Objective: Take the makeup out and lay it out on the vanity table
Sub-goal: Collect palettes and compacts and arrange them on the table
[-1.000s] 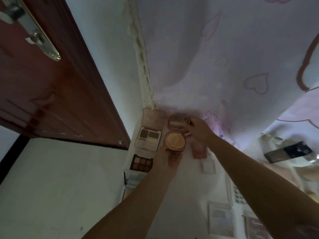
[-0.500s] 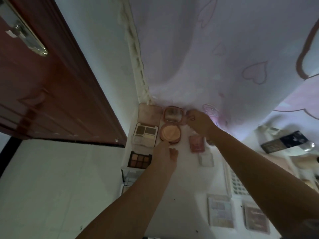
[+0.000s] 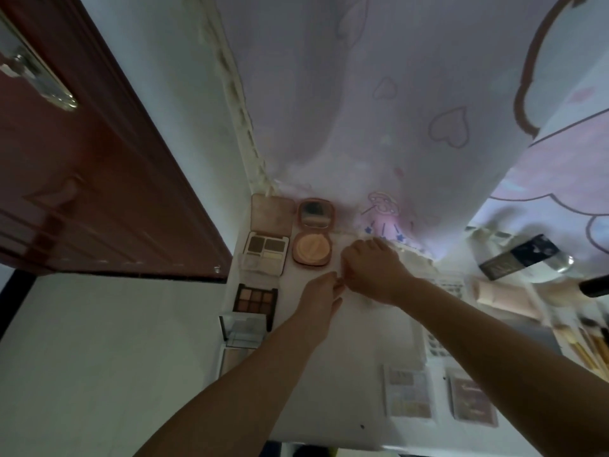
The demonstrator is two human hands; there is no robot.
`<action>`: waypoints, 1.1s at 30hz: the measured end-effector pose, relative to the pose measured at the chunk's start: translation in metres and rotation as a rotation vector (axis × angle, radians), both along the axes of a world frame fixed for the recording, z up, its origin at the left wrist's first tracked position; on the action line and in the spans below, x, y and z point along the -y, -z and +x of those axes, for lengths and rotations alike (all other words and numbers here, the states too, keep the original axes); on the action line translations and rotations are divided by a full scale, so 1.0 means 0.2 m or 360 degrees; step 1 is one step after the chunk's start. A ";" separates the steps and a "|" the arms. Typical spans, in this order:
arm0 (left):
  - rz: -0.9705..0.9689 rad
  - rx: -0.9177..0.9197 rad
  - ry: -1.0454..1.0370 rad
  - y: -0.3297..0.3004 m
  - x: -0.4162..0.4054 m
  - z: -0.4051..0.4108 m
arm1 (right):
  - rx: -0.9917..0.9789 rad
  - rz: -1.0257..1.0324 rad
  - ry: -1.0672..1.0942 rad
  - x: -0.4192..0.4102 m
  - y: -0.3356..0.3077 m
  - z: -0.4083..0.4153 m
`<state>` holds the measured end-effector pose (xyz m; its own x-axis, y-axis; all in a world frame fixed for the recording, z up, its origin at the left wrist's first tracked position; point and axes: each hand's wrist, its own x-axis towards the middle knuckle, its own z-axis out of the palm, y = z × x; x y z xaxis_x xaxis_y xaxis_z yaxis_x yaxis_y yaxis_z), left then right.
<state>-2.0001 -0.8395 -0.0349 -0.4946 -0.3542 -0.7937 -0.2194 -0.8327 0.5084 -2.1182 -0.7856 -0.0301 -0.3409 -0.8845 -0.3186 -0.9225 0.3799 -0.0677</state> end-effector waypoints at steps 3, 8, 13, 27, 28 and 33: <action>0.0183 -0.0162 -0.0013 -0.04 0.01 0.05 | 0.0159 -0.0118 -0.0057 -0.01 -0.09 0.03; 0.0464 -0.0540 -0.0055 -0.17 -0.01 0.18 | 0.0461 -0.0307 0.0006 -0.11 -0.30 0.12; 0.0427 -0.0604 0.0123 -0.25 -0.08 0.27 | 0.0576 -0.0314 -0.0011 -0.19 -0.38 0.14; 0.0645 -0.0826 -0.0021 -0.31 -0.12 0.38 | 0.0963 -0.0416 -0.0026 -0.16 -0.49 0.13; 0.0654 -0.0817 -0.0032 -0.31 -0.11 0.38 | 0.1051 -0.0396 0.0065 -0.15 -0.49 0.12; 0.0745 -0.0726 -0.0094 -0.26 -0.10 0.42 | 0.1698 -0.0487 0.0723 -0.09 -0.42 0.08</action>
<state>-1.9155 -0.8188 0.0164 -0.8085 -0.0592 -0.5855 -0.0145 -0.9926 0.1204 -2.1029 -0.7672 0.0538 -0.3333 -0.8401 -0.4279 -0.1326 0.4911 -0.8609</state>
